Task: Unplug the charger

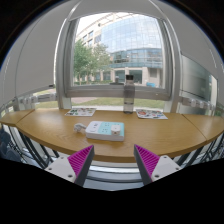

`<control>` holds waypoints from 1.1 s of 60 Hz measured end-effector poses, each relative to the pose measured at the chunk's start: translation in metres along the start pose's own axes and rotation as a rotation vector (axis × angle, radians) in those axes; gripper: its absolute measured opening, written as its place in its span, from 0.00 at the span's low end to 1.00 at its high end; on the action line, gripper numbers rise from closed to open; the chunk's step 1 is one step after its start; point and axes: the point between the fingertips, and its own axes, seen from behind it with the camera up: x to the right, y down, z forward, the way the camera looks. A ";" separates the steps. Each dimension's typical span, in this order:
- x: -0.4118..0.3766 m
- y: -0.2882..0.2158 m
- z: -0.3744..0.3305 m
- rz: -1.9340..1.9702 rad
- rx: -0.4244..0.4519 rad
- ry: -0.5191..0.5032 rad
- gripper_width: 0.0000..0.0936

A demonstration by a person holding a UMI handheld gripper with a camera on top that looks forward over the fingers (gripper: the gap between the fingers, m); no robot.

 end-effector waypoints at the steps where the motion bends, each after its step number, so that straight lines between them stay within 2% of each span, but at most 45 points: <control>1: 0.003 -0.002 0.004 0.004 0.000 0.009 0.87; 14: 0.015 -0.037 0.104 0.035 0.002 0.110 0.84; 17: 0.017 -0.039 0.121 0.043 -0.007 0.125 0.81; 25: 0.015 -0.030 0.152 0.076 -0.049 0.147 0.62; 28: 0.010 -0.022 0.158 0.076 -0.073 0.153 0.50; 30: 0.008 -0.025 0.158 0.080 -0.053 0.144 0.40; 33: 0.016 -0.024 0.159 0.063 -0.053 0.181 0.29; 42: 0.015 -0.023 0.160 0.100 -0.071 0.181 0.18; 48: 0.015 -0.036 0.155 0.116 -0.079 0.181 0.16; 49: 0.015 -0.051 0.152 0.118 -0.043 0.175 0.16; 51: 0.020 -0.102 0.139 0.109 0.089 0.159 0.16; 55: 0.048 -0.206 0.095 0.068 0.293 0.205 0.15; 58: 0.071 -0.259 0.071 0.043 0.382 0.223 0.16; 62: 0.103 -0.273 0.053 0.056 0.401 0.254 0.15; 65: 0.131 -0.259 0.053 0.057 0.377 0.284 0.16; 66: 0.148 -0.273 0.033 0.055 0.404 0.297 0.16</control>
